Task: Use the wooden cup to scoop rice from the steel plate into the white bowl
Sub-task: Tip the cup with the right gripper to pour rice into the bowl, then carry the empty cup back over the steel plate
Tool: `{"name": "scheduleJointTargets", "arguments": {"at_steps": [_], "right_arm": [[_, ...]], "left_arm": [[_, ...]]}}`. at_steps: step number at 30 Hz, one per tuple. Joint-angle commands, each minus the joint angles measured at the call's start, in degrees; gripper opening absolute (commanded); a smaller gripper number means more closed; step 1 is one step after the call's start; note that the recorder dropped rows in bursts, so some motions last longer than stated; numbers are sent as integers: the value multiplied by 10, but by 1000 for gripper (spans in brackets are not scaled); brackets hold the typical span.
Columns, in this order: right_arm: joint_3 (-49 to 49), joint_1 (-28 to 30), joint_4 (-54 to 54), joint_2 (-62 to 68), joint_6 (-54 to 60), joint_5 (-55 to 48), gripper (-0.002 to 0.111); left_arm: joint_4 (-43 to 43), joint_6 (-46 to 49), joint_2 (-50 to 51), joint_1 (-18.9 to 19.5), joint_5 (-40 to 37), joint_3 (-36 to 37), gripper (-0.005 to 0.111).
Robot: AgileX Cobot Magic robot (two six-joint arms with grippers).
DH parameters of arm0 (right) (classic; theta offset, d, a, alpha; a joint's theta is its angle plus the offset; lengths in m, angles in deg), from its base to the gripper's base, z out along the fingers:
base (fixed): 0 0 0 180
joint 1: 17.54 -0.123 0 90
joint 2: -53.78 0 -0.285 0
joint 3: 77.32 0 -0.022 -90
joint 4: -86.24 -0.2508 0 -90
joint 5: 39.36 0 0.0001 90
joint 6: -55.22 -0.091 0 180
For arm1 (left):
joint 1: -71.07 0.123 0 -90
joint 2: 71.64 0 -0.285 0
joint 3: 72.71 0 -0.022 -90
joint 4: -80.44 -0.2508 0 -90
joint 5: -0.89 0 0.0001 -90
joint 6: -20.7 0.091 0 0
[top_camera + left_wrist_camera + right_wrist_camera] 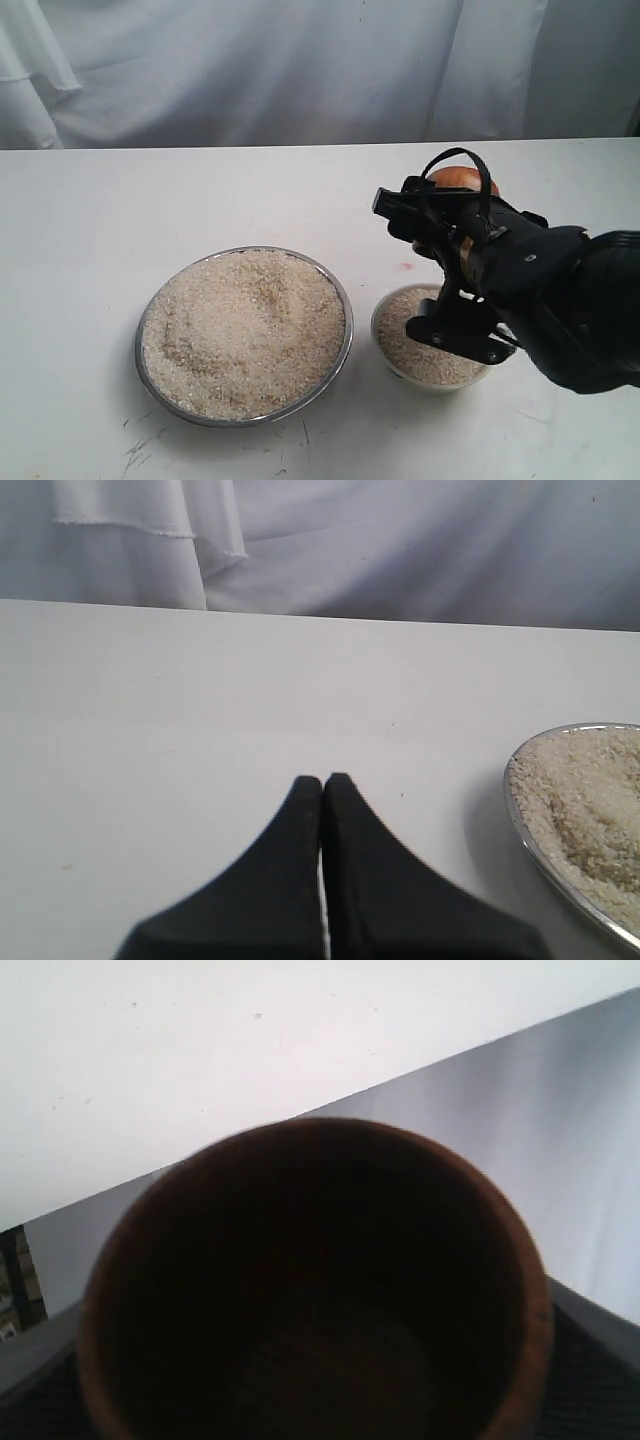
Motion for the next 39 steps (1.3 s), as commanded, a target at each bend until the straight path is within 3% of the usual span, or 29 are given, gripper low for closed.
{"name": "scheduleJointTargets", "arguments": {"at_steps": [1, 7, 13, 20, 28, 39], "right_arm": [[-26, 21, 7, -9, -92, 25, 0], [-29, 81, -88, -24, -99, 141, 0], [-71, 144, -208, -22, -145, 330, 0], [-141, 149, -258, 37, -162, 406, 0], [-249, 91, -273, 155, -164, 380, 0], [-316, -8, -171, 249, -46, 149, 0]], "left_arm": [[-1, 0, -2, -2, 8, 3, 0], [-1, 0, -2, -2, 8, 3, 0], [-1, 0, -2, -2, 8, 3, 0], [-1, 0, -2, -2, 8, 3, 0], [-1, 0, -2, -2, 8, 3, 0], [-1, 0, -2, -2, 8, 3, 0]]}}
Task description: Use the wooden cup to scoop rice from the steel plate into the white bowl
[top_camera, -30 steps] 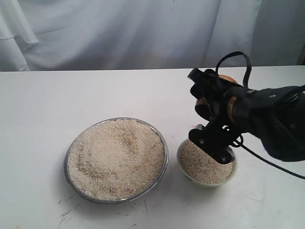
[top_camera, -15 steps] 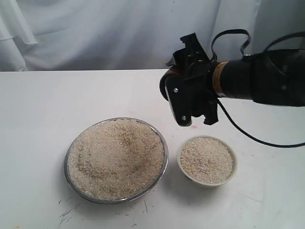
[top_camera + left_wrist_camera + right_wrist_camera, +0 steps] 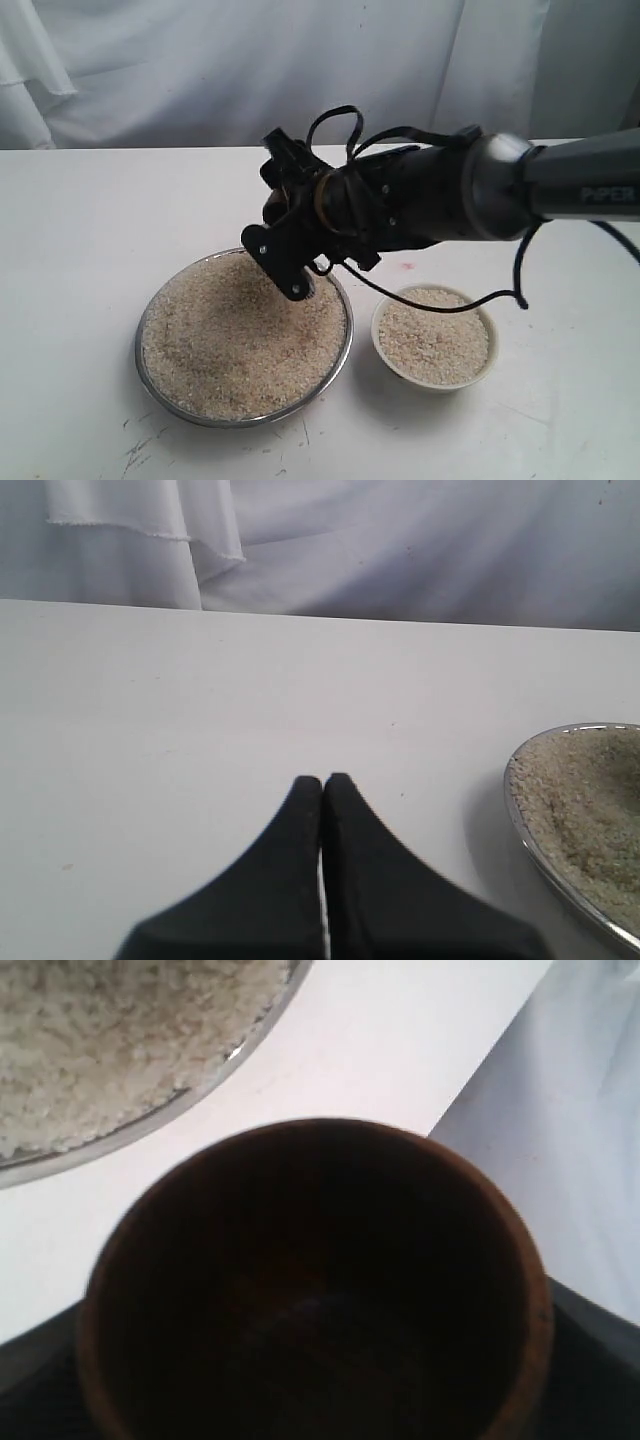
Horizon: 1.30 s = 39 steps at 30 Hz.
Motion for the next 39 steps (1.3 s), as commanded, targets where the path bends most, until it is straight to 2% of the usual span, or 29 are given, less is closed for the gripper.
{"name": "scheduleJointTargets", "arguments": {"at_steps": [1, 9, 17, 25, 35, 39], "right_arm": [[-11, -38, 37, 19, 45, -87, 0], [-34, -89, 71, 51, 78, -147, 0], [-77, -114, 75, 105, 74, -165, 0], [-80, -138, 73, 124, 78, -156, 0], [-80, -153, -52, 124, 192, -116, 0], [-80, -153, -155, 124, 266, -116, 0]], "left_arm": [[-1, 0, -2, -2, 8, 3, 0], [-1, 0, -2, -2, 8, 3, 0], [-1, 0, -2, -2, 8, 3, 0], [-1, 0, -2, -2, 8, 3, 0], [-1, 0, -2, -2, 8, 3, 0], [-1, 0, -2, -2, 8, 3, 0]]}}
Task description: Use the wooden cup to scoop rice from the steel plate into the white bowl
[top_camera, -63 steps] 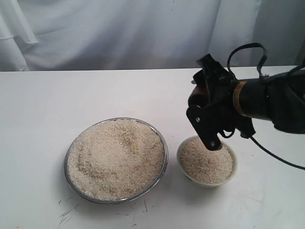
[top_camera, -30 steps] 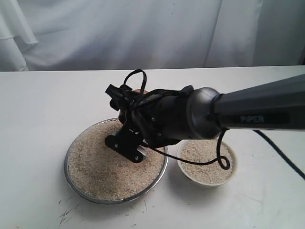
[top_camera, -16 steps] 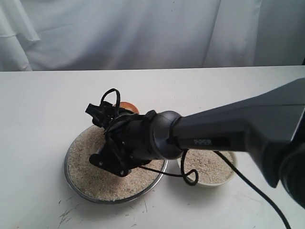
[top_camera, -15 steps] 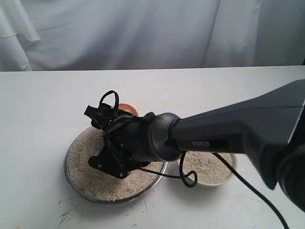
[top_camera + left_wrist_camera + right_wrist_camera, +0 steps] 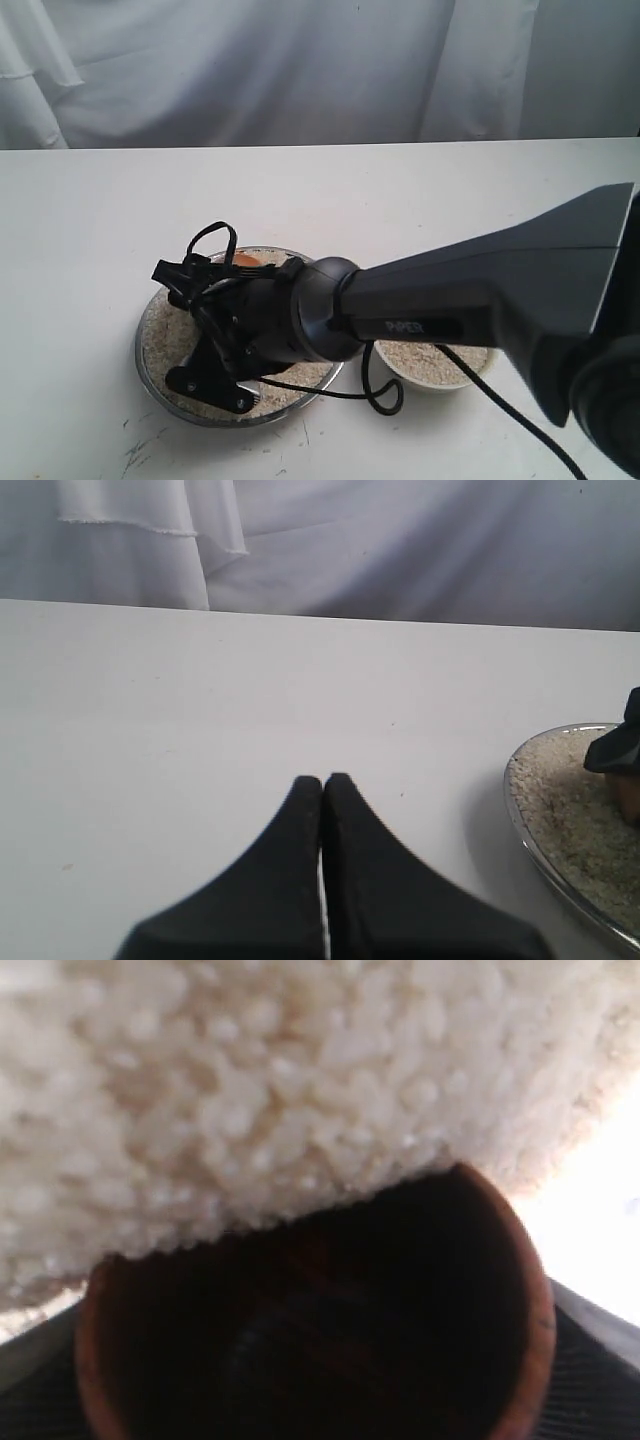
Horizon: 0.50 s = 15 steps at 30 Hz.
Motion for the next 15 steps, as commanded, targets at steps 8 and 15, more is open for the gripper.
{"name": "scheduleJointTargets", "arguments": {"at_steps": [8, 15], "right_arm": [[-4, -2, -313, -3, 220, 0, 0], [-5, 13, -494, -3, 328, -8, 0]], "left_arm": [[-1, 0, -2, -2, 8, 3, 0], [-1, 0, -2, -2, 8, 3, 0]]}}
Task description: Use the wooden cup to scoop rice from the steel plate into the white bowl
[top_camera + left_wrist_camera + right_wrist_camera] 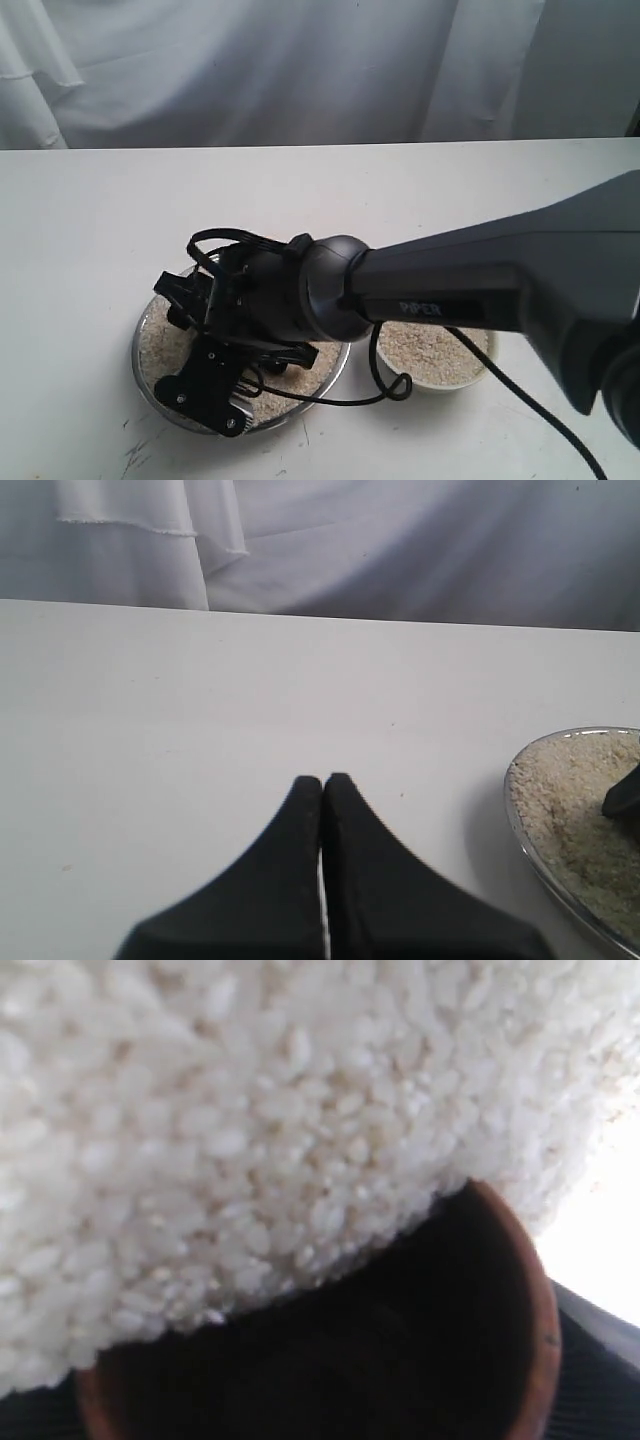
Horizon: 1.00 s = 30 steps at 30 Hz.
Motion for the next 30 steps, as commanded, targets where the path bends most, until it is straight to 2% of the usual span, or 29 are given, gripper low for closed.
{"name": "scheduleJointTargets", "arguments": {"at_steps": [1, 10, 18, 27, 30], "right_arm": [[5, 11, -141, 10, 54, -11, 0], [-12, 44, -255, 10, 86, -20, 0], [-57, 79, -494, 10, 226, -109, 0], [-88, 124, -584, 10, 241, -110, 0], [-95, 144, -599, 10, 249, -81, 0]], "left_arm": [[-1, 0, -2, -2, 8, 3, 0], [-1, 0, -2, -2, 8, 3, 0], [-1, 0, -2, -2, 8, 3, 0], [-1, 0, -2, -2, 8, 3, 0], [-1, 0, -2, -2, 8, 3, 0]]}}
